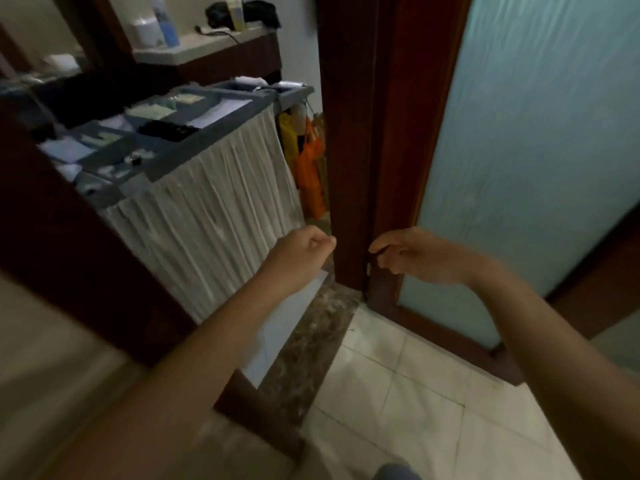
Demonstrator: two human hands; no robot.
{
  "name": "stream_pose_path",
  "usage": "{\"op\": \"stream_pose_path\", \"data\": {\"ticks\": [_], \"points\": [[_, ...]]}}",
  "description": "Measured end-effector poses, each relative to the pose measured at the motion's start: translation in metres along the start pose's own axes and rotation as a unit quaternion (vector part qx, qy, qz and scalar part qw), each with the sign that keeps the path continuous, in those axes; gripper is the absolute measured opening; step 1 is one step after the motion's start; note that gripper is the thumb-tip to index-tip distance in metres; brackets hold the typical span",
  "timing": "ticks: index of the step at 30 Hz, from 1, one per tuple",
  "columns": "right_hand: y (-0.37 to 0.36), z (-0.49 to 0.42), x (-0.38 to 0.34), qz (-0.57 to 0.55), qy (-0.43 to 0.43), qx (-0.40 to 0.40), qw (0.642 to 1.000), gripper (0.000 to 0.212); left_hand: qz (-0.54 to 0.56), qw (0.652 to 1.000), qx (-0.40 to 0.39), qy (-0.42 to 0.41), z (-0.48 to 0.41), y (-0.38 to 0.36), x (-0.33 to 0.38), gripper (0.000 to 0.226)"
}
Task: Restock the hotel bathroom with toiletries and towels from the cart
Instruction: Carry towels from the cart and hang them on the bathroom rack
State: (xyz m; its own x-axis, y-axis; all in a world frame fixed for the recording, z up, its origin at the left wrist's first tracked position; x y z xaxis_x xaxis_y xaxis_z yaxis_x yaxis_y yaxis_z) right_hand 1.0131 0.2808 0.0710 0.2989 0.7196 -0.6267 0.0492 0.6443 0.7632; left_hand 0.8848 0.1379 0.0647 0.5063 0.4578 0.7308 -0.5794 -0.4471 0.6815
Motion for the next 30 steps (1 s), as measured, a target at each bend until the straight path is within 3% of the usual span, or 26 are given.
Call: {"op": "stream_pose_path", "data": {"ticks": [5,9,16,21,27,30], "points": [[0.034,-0.077,0.037,0.007,0.029,-0.043,0.999,0.025,0.051,0.997,-0.057,0.014,-0.082,-0.012,0.000,0.015],[0.067,-0.142,0.061,0.002,0.048,-0.066,0.997,0.027,0.035,0.997,-0.054,0.042,-0.143,-0.018,-0.008,0.015],[0.079,-0.261,0.070,0.019,0.116,-0.141,0.983,0.029,0.047,0.991,0.023,0.126,-0.192,0.012,-0.030,0.013],[0.065,-0.340,0.035,-0.018,0.162,-0.188,0.968,0.033,0.082,0.977,0.071,0.185,-0.207,0.053,-0.070,0.022],[0.041,-0.442,-0.035,0.045,0.237,-0.221,0.945,0.037,0.072,0.967,0.019,0.245,-0.236,0.139,-0.129,0.028],[0.038,-0.497,-0.084,0.056,0.268,-0.222,0.936,0.035,0.036,0.962,0.069,0.262,-0.253,0.198,-0.160,0.030]]}}
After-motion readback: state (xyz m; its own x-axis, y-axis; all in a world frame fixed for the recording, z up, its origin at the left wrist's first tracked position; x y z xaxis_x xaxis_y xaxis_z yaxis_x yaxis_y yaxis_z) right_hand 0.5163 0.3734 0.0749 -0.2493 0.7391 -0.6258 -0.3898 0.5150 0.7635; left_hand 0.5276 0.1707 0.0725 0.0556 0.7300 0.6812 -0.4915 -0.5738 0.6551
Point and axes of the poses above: each hand's wrist, its own z-axis away from the middle knuckle, its own y-axis out of the back of the hand, x = y × z, the point moved 3 cm from there along -z, towards the middle knuckle, and after that the axes turned 1 degree about -z, right-handed, at the moved point
